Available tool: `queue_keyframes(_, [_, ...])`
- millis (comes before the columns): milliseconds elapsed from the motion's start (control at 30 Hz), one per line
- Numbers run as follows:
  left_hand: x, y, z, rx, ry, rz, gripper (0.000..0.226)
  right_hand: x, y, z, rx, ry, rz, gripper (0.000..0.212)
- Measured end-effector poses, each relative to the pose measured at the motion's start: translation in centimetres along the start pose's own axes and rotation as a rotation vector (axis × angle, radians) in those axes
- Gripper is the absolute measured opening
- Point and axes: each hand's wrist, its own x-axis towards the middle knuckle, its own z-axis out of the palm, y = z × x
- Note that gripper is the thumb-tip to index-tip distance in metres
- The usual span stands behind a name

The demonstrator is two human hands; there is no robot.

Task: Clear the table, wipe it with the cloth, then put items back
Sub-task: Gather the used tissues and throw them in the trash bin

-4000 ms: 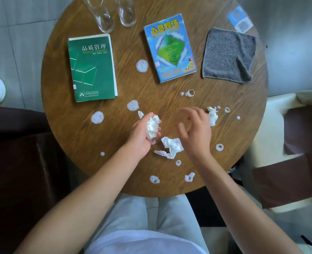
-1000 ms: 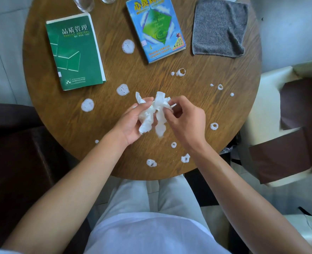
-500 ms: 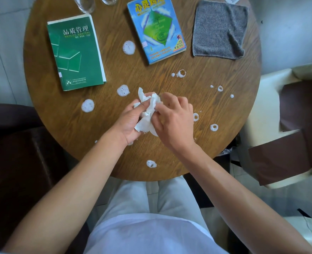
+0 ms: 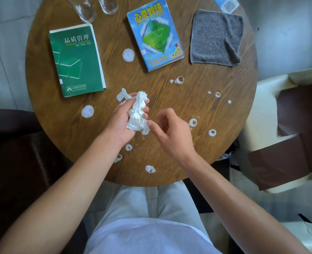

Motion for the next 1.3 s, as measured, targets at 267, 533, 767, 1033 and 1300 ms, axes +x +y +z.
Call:
queue_keyframes(267, [0.0,-1.8,1.7,0.073,0.085,-0.044,0.033,-0.6,-1.2,0.3,0.542,-0.042,0.166,0.009])
queue_keyframes(533, [-2.0,-4.1,4.2,0.299,-0.011,0.111,0.026,-0.4,0.1,-2.8,0.491,0.201,0.109,0.004])
queue_keyframes(767, [-4.1,-7.4,5.3,0.378,-0.007,0.131,0.018,-2.2,3.4,-3.7,0.207,0.295,-0.033,0.01])
queue_keyframes(1033, [-5.6,-12.6,2.9,0.281,-0.078,0.029,0.033,-7.4,7.5,-2.5,0.247,0.313,-0.034,0.007])
queue_keyframes(1300, [-9.5,-16.7,0.4,0.368,-0.05,0.07,0.019,-15.1,8.8,-0.4,0.382,0.201,0.032,0.043])
